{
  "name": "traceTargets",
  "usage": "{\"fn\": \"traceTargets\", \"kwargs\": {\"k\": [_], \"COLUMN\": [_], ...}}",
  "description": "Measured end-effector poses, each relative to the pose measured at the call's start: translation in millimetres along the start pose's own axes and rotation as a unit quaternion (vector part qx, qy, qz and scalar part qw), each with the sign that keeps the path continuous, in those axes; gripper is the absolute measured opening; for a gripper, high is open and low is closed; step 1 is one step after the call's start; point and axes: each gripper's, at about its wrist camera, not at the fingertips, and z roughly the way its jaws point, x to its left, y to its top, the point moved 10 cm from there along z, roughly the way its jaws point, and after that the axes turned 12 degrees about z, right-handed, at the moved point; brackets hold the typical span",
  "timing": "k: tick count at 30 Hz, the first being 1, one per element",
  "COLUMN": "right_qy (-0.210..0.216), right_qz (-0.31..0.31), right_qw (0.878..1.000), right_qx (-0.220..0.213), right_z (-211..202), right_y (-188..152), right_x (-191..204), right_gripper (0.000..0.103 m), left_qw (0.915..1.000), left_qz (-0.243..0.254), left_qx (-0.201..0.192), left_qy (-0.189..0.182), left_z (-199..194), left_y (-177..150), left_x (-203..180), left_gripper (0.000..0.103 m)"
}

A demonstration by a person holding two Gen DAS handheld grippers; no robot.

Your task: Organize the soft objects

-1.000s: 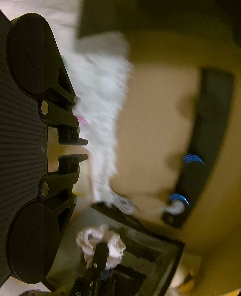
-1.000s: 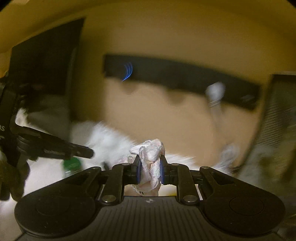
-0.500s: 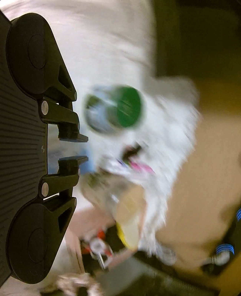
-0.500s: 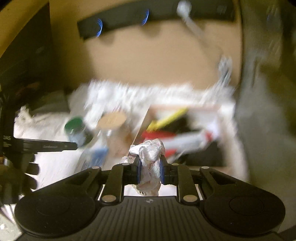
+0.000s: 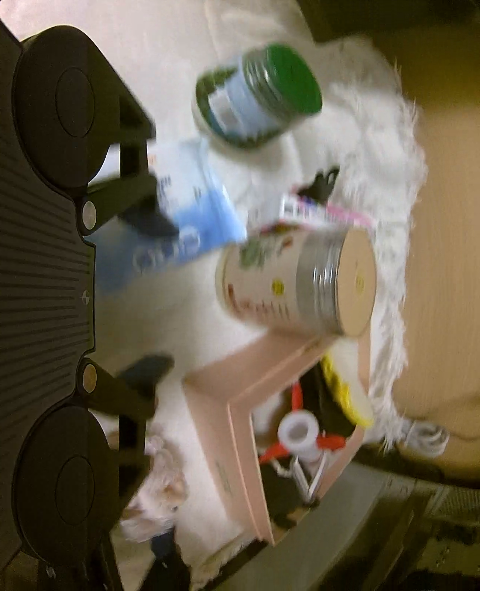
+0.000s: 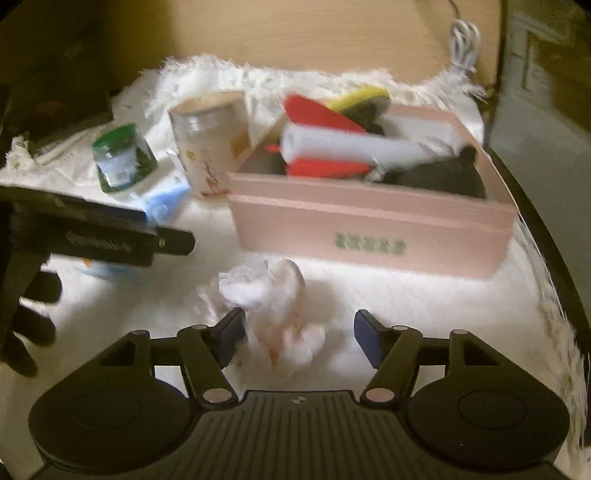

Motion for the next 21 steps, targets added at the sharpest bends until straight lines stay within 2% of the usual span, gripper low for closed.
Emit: {"fn": "traceTargets", "kwargs": {"k": [3, 6, 7, 9, 14, 15, 21], "right_qy": [-0.011, -0.016, -0.017, -0.015, -0.004, -0.002, 0.007], "right_qz": [-0.018, -0.017, -0.016, -0.016, -0.029, -0.032, -0.042], "right_qw": [1.000, 0.999, 0.999, 0.999, 0.999, 0.999, 0.999], "right_qx": [-0.019, -0.038, -0.040, -0.038, -0.027, -0.025, -0.006], "right_z": [-3.5, -6.0, -6.1, -5.5, -2.4, -1.7, 1.8], "right_y": [-5.5, -6.5, -7.1, -7.2, -9.1, -9.7, -12.3], "right_x": [-4.5, -7.1, -7.7, -7.2, -2.2, -1.2, 1.3], "right_gripper": [0.070, 0.077, 0.077, 0.082, 0.093, 0.094, 0.103], "left_qw": [0.9998, 0.9953, 0.9937, 0.9939, 0.9929, 0.9930, 0.9946], "left_qz": [-0.014, -0.018, -0.021, -0.037, -0.075, -0.080, -0.063], "left_qx": [-0.005, 0.004, 0.012, 0.016, 0.049, 0.043, 0.043], "left_qy": [0.010, 0.095, 0.109, 0.102, 0.078, 0.076, 0.071], "left_z": [-3.6, -7.4, -7.2, -5.9, 10.4, 12.9, 13.1], "left_y": [0.2, -6.0, -10.0, -13.7, -14.9, -13.9, -14.4], "left_x": [1.6, 26.6, 33.9, 44.5, 54.9, 56.8, 51.1], "left_gripper": [0.080, 0.078, 0.081, 0.087, 0.093, 0.093, 0.092]}}
